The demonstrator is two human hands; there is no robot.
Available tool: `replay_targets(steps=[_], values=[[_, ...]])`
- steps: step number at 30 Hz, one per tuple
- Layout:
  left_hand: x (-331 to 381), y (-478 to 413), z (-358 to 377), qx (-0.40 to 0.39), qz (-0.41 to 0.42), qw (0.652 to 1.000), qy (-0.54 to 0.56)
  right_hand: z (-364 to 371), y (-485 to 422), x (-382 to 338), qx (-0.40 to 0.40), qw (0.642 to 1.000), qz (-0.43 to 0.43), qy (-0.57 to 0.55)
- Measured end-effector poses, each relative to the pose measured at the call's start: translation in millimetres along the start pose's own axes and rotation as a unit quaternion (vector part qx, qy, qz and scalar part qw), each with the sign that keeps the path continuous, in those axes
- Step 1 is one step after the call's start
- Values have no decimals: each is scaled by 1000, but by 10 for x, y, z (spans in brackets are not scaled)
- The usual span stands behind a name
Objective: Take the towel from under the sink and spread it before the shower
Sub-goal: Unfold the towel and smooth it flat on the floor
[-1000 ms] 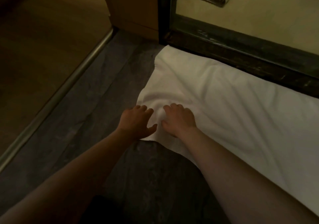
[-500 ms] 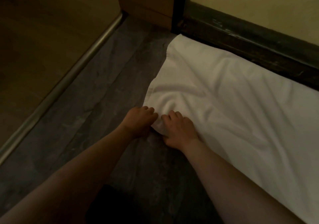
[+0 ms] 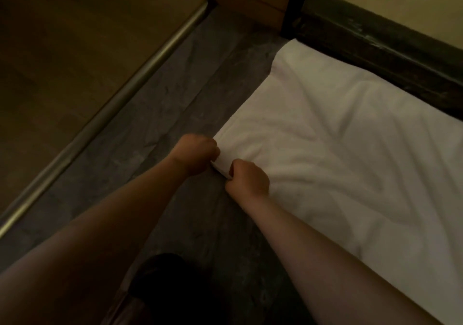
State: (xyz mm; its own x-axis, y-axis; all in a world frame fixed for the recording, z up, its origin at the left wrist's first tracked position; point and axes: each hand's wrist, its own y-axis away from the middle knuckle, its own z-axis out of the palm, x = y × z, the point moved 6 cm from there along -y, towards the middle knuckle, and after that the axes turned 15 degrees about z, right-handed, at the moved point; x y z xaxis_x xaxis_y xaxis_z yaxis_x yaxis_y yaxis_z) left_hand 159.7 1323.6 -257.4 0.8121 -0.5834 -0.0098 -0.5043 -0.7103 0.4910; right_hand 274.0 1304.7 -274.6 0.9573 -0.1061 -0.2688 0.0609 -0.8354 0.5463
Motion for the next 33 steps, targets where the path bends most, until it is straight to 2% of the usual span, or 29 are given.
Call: replay_targets(steps=[10, 15, 21, 23, 25, 29, 33], values=[[-314, 363, 233, -77, -49, 996, -1, 281, 111, -481, -29, 998, -29, -54], [-322, 370, 303, -90, -30, 995, -6, 344, 148, -509, -51, 996, -46, -49], [-327, 306, 268, -146, -23, 988, 44, 243, 88, -428, -97, 992, -77, -17], [-325, 233, 168, -129, -40, 989, 61, 110, 47, -347, -71, 994, -76, -24], [-283, 101, 5, -80, -48, 993, 69, -106, -22, -208, -17, 997, -66, -42], [-71, -313, -400, 50, -10, 998, 48, -665, -229, 270, 90, 994, -30, -51], [184, -868, -790, 111, 15, 993, 45, -1265, -435, 932, 152, 988, 18, -10]])
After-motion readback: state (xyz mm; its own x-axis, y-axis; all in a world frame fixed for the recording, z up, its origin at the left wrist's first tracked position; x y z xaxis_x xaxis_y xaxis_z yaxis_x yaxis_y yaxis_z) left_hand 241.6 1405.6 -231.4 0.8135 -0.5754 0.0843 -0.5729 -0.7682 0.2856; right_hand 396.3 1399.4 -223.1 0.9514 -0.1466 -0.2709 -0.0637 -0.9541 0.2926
